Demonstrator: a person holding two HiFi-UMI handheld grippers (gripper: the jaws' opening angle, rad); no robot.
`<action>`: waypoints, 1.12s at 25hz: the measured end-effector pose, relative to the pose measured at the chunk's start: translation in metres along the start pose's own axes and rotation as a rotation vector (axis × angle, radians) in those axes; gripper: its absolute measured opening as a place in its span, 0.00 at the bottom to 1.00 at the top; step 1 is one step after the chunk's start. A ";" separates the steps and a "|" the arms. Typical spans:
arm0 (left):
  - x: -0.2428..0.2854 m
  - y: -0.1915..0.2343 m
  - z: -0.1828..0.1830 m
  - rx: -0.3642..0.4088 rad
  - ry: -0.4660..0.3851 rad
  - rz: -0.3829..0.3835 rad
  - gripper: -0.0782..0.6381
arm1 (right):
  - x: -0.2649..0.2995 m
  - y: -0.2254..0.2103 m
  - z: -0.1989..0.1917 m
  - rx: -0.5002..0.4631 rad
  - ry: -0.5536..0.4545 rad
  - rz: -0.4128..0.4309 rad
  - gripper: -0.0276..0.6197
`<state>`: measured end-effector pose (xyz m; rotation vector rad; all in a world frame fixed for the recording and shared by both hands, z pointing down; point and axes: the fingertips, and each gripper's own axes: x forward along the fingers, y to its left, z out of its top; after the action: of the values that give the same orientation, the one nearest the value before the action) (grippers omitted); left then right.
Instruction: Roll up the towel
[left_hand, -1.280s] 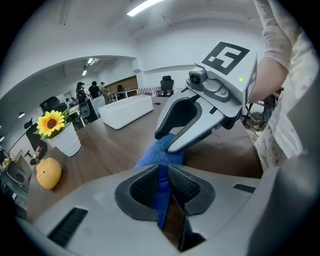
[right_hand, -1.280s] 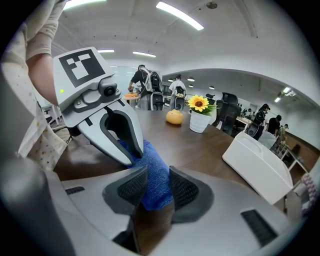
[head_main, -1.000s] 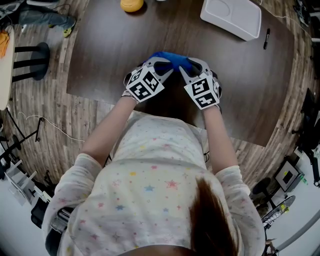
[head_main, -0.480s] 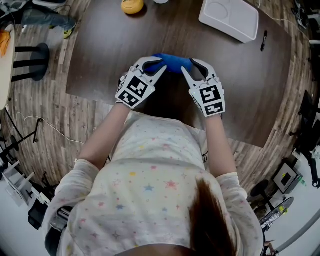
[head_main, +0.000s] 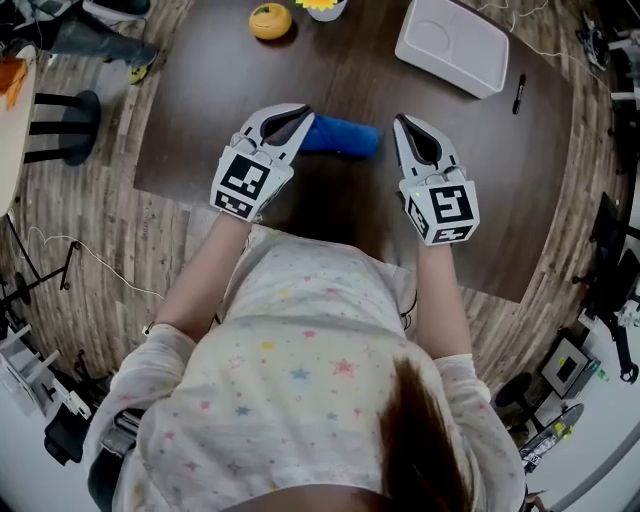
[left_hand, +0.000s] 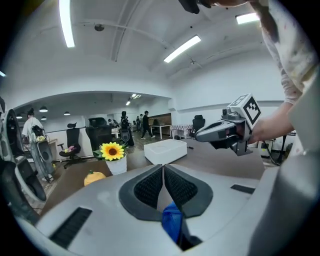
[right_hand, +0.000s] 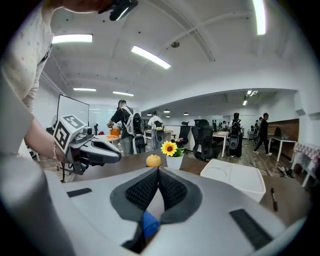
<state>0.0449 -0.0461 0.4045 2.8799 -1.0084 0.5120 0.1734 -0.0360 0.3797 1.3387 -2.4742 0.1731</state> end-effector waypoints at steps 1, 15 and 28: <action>-0.004 0.003 0.005 0.005 -0.011 0.011 0.14 | -0.003 -0.001 0.006 0.003 -0.015 -0.006 0.05; -0.040 0.035 0.071 -0.004 -0.169 0.156 0.13 | -0.049 -0.031 0.073 0.052 -0.221 -0.111 0.05; -0.053 0.039 0.080 -0.002 -0.191 0.206 0.13 | -0.060 -0.036 0.085 0.023 -0.243 -0.144 0.05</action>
<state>0.0058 -0.0574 0.3090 2.8818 -1.3415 0.2471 0.2150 -0.0295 0.2782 1.6269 -2.5618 0.0045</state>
